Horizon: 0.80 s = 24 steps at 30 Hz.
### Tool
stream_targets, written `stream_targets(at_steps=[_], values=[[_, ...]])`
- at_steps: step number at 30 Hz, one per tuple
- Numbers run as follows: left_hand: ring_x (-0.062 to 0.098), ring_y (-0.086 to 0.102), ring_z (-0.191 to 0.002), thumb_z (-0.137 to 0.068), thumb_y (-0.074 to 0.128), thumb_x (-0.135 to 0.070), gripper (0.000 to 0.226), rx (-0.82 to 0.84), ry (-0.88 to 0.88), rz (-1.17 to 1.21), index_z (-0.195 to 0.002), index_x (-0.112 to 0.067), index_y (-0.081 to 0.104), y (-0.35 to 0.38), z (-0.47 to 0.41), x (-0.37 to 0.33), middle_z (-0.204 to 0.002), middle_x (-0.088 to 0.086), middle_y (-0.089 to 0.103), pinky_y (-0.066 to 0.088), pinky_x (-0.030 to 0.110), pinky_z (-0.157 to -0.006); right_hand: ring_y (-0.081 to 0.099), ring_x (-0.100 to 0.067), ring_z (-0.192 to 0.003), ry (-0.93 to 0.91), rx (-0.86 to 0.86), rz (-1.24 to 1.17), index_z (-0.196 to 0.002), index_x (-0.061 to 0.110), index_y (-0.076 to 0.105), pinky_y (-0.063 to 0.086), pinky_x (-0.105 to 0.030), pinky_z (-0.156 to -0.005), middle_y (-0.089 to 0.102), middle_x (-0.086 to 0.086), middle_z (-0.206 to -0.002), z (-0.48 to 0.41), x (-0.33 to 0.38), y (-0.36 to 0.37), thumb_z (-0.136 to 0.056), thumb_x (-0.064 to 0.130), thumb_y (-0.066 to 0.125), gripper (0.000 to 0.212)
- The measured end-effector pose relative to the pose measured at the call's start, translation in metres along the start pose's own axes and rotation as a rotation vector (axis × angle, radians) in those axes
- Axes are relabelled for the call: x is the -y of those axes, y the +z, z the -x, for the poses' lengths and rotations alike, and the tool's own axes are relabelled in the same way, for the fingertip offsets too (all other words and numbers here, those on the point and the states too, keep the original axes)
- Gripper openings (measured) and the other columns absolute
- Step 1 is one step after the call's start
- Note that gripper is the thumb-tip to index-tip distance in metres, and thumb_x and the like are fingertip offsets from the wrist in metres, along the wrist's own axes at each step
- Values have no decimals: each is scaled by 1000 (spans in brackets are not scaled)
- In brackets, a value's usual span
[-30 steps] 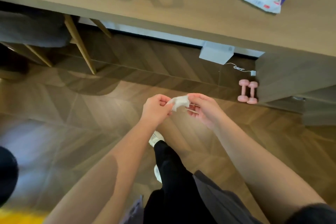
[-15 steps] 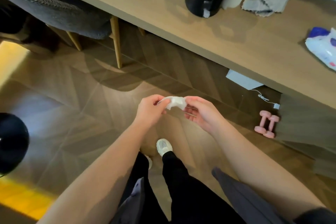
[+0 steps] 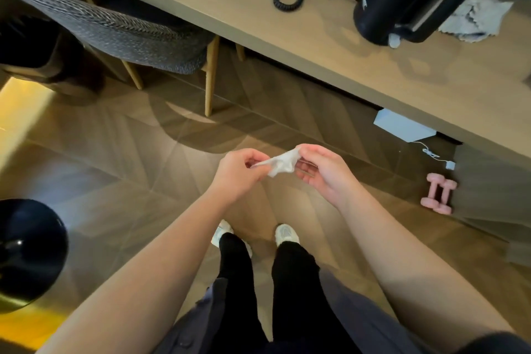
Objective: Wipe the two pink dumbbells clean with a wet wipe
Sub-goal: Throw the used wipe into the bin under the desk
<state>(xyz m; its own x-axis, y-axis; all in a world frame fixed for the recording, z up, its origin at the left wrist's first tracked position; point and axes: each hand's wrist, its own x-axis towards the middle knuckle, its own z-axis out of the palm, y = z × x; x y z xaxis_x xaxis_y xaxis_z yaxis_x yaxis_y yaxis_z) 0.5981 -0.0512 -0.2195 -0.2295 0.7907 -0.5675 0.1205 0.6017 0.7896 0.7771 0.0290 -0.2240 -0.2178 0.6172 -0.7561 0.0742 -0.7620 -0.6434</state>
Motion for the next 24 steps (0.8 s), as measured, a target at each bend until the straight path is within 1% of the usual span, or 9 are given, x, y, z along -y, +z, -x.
stream_targets(at_steps=[4, 7, 9, 11, 14, 18, 20, 22, 24], values=[[7, 60, -70, -89, 68, -16, 17, -28, 2, -12, -80, -30, 70, -44, -10, 5, -74, -9, 67, 52, 22, -70, 69, -19, -84, 12, 14, -76, -104, 7, 68, 55, -33, -77, 73, -7, -93, -8, 0, 50, -99, 11, 55, 14], [12, 65, -71, -91, 65, -13, 9, -88, -90, 138, -86, -19, 70, -68, -17, 9, -80, 2, 70, 57, 28, -71, 67, -24, -89, 30, 46, -150, -103, 4, 62, 56, -39, -84, 70, -12, -94, -13, 0, 87, -102, 9, 47, 16], [13, 70, -72, -92, 63, -9, 7, -93, -127, 231, -90, -15, 68, -82, -23, 9, -83, 4, 72, 58, 23, -65, 67, -28, -95, 59, 59, -188, -106, 3, 59, 52, -45, -93, 69, -15, -100, -19, 3, 112, -104, 11, 43, 18], [10, 72, -67, -93, 61, -5, 9, -97, -127, 258, -91, -13, 66, -98, -30, 9, -84, 4, 72, 56, 19, -61, 67, -29, -97, 94, 45, -219, -110, 4, 57, 53, -44, -91, 67, -16, -108, -27, 10, 136, -104, 13, 42, 18], [11, 73, -70, -91, 64, -3, 11, -137, -126, 283, -93, -14, 67, -128, -49, 8, -87, 6, 73, 59, 23, -67, 67, -24, -92, 140, 36, -264, -109, 7, 60, 54, -36, -80, 68, -12, -106, -44, 22, 170, -104, 14, 44, 19], [16, 71, -80, -88, 68, 2, 19, -137, -176, 415, -101, -11, 69, -174, -80, 4, -102, 13, 71, 58, 25, -73, 66, -22, -90, 152, 74, -280, -106, 7, 61, 53, -35, -82, 68, -11, -99, -70, 45, 217, -105, 15, 41, 22], [23, 68, -89, -86, 68, 6, 22, -111, -197, 472, -101, -10, 69, -196, -93, -1, -106, 16, 71, 60, 33, -81, 65, -21, -88, 144, 82, -310, -105, 6, 59, 53, -33, -77, 66, -12, -98, -81, 55, 240, -105, 13, 38, 22], [26, 65, -92, -84, 67, 8, 24, -102, -212, 494, -97, -12, 70, -219, -106, -5, -101, 13, 71, 57, 42, -89, 65, -21, -85, 144, 112, -355, -104, 5, 57, 53, -32, -73, 65, -13, -97, -91, 63, 262, -106, 12, 36, 22], [24, 64, -87, -85, 67, 7, 22, -126, -225, 518, -92, -13, 71, -240, -119, -9, -92, 9, 72, 55, 42, -89, 67, -21, -84, 162, 133, -373, -104, 6, 57, 54, -32, -72, 67, -13, -94, -101, 69, 282, -104, 8, 40, 17]])
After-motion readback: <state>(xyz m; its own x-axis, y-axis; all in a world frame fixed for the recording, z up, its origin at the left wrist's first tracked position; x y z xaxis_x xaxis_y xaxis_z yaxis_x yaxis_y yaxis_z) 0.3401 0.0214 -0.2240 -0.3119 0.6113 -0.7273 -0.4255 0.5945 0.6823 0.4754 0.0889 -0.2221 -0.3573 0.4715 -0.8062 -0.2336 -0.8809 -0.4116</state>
